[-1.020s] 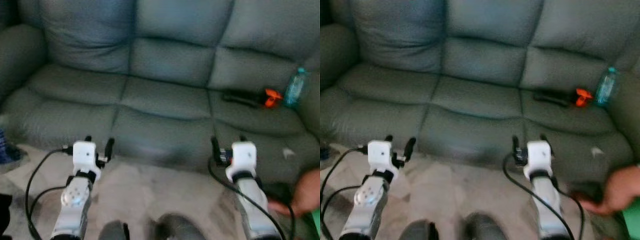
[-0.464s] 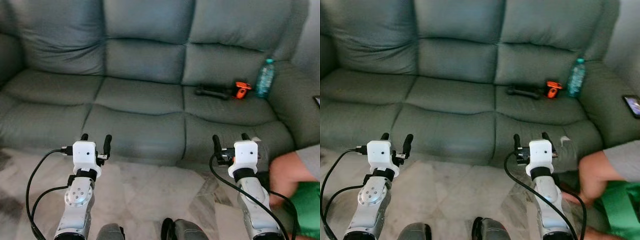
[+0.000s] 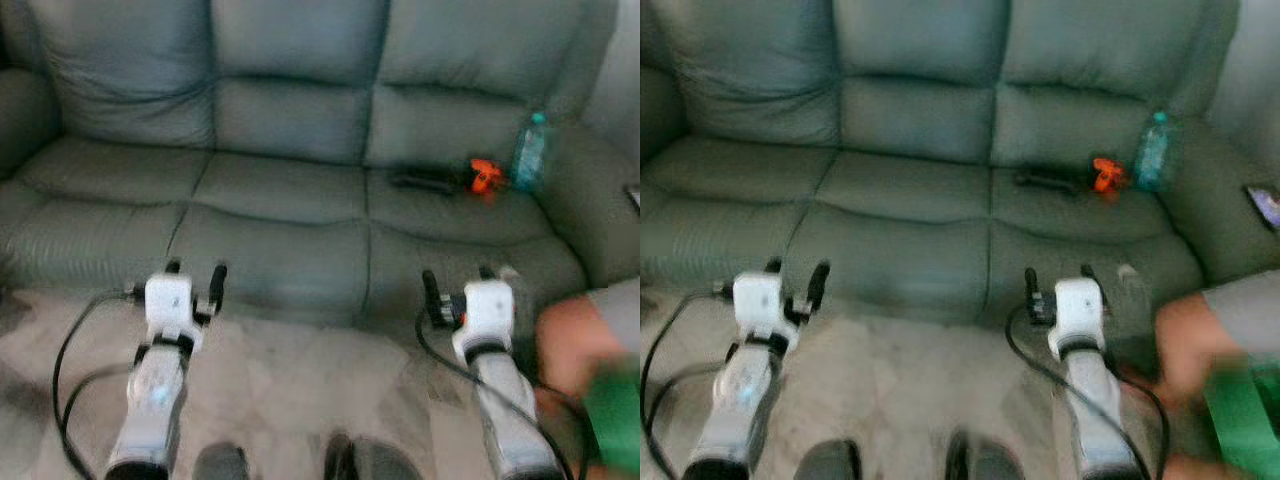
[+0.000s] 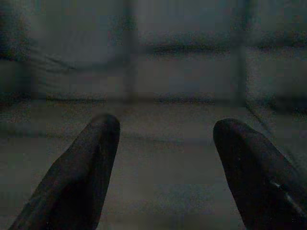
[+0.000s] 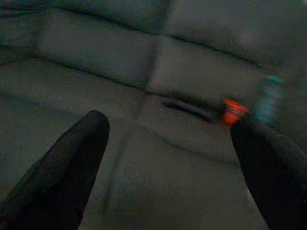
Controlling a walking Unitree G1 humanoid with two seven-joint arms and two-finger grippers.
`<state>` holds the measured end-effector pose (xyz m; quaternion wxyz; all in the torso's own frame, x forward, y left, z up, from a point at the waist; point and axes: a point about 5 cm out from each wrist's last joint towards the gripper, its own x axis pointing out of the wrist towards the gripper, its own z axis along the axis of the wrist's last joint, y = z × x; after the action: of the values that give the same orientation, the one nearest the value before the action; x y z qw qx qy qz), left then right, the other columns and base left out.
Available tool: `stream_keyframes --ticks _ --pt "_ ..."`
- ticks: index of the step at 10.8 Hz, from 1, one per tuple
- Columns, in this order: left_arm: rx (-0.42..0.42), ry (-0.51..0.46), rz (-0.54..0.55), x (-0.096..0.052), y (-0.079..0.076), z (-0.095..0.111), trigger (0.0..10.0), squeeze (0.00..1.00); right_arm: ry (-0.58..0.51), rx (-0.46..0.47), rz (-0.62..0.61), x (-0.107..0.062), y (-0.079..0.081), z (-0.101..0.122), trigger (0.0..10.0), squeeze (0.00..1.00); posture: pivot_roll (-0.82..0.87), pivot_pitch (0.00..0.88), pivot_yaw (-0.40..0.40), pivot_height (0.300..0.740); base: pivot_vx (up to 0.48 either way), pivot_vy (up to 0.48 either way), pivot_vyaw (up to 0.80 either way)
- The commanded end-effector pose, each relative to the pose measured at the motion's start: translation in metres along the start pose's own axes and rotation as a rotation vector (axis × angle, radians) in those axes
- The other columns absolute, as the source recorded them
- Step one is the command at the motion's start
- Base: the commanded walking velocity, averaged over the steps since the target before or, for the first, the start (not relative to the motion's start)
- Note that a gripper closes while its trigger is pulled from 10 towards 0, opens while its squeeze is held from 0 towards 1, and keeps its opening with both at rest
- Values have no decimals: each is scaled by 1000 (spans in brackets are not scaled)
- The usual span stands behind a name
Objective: Hang hanger
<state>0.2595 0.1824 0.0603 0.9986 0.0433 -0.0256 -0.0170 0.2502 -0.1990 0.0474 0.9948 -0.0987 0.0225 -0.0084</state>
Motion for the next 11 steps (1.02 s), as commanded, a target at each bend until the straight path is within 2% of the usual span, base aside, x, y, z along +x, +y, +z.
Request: stream_keyframes --ticks 1,5,7,11 --pt "-8 55 -1 -8 1 -12 10000 0 -22 5 0 2 1 4 10000 0 31 107 -50 740 0 0 0" --pt "-15 74 -3 -9 0 -14 10000 0 -21 3 2 1 1 4 10000 0 30 111 -51 740 0 0 0" --pt "-28 82 -11 -10 -2 -16 10000 0 -14 4 1 1 1 3 10000 0 29 114 -53 740 0 446 -200" --pt "-33 83 -24 -10 -5 -16 10000 0 -13 4 4 1 1 3 10000 0 28 116 -55 740 0 445 -756"
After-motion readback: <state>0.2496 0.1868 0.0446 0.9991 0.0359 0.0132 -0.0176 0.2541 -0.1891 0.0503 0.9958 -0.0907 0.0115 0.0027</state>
